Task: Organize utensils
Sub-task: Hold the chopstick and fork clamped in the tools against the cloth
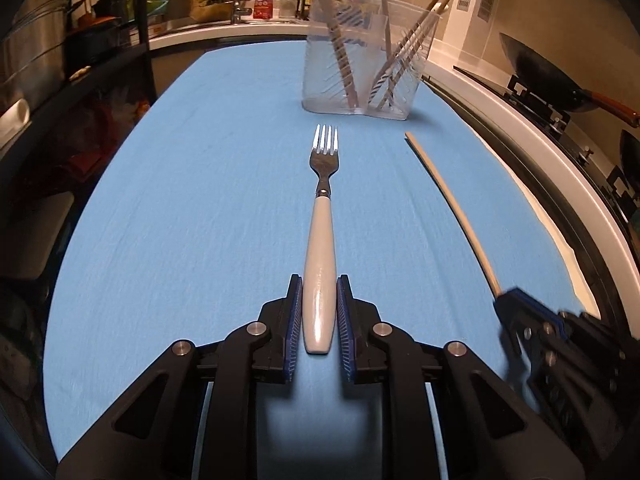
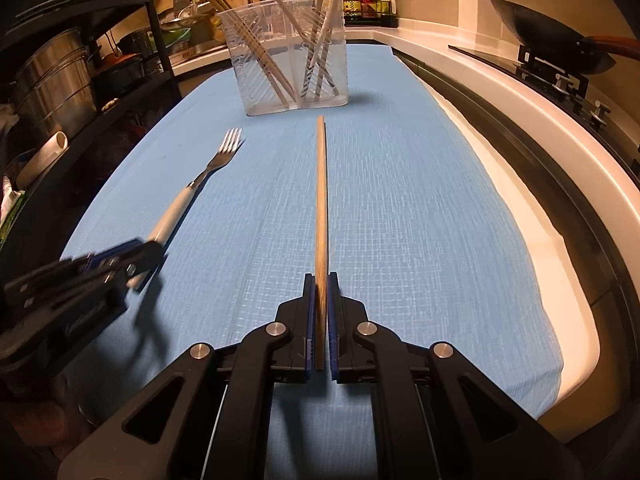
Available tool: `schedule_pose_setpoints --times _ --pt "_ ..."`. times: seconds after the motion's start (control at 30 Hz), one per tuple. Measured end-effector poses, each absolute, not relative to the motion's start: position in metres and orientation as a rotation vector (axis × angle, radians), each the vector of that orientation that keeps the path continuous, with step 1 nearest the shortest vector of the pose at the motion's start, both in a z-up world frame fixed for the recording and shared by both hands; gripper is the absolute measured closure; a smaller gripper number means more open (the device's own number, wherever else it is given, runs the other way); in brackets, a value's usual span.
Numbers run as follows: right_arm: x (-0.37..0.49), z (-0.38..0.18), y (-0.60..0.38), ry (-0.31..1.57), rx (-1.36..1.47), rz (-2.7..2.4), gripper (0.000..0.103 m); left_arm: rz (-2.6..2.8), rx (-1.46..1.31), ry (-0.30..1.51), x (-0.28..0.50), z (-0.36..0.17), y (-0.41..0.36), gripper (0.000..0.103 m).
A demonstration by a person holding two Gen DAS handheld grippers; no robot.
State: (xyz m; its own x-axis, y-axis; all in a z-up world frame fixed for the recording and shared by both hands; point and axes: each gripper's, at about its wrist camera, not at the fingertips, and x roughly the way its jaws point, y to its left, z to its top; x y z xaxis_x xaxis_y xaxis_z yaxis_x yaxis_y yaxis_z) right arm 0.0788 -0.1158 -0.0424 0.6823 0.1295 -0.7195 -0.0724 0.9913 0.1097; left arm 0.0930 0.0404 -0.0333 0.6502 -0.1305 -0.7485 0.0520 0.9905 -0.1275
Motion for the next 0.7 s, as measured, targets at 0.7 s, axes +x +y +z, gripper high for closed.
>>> schedule_pose_setpoints --times 0.7 --pt "0.064 -0.046 -0.105 0.746 0.023 0.083 0.094 0.005 -0.063 0.690 0.050 -0.042 0.034 0.084"
